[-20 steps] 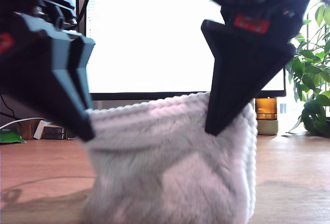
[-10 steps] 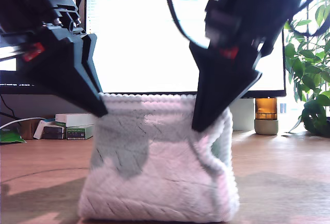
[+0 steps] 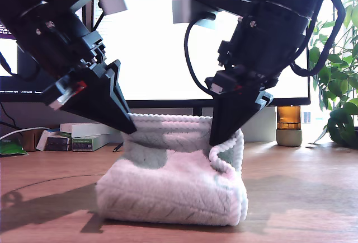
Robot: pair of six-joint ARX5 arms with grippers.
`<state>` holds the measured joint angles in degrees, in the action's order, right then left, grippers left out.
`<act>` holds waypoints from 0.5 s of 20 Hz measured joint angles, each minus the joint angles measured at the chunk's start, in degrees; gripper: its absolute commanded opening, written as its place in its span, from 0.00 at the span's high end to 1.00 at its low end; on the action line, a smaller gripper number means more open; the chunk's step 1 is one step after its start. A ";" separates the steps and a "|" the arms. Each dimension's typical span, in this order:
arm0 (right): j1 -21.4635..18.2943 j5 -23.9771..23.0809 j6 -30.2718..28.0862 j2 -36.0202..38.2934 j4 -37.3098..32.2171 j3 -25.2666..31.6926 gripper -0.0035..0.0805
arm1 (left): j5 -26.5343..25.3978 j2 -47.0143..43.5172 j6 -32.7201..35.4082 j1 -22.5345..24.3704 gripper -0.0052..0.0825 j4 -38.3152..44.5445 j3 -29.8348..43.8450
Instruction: Fold the tea towel to a neat square and place it to the right
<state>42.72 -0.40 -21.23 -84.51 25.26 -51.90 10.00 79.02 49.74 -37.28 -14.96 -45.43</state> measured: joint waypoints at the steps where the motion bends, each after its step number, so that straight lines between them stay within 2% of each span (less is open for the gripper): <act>1: -0.20 0.02 -0.22 -0.39 0.00 -0.39 0.97 | 0.00 0.20 0.00 0.26 0.97 0.26 0.00; 8: -0.63 0.50 -1.27 -4.76 -2.78 -0.70 0.97 | -0.02 1.70 -0.02 1.40 0.97 1.22 0.00; 10: -0.63 0.44 -1.29 -4.76 -2.97 -0.72 0.94 | -0.04 1.75 -0.02 1.44 0.96 1.40 0.00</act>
<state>42.09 0.03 -22.52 -89.27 22.28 -52.62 9.96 80.77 49.71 -35.83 -13.56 -45.43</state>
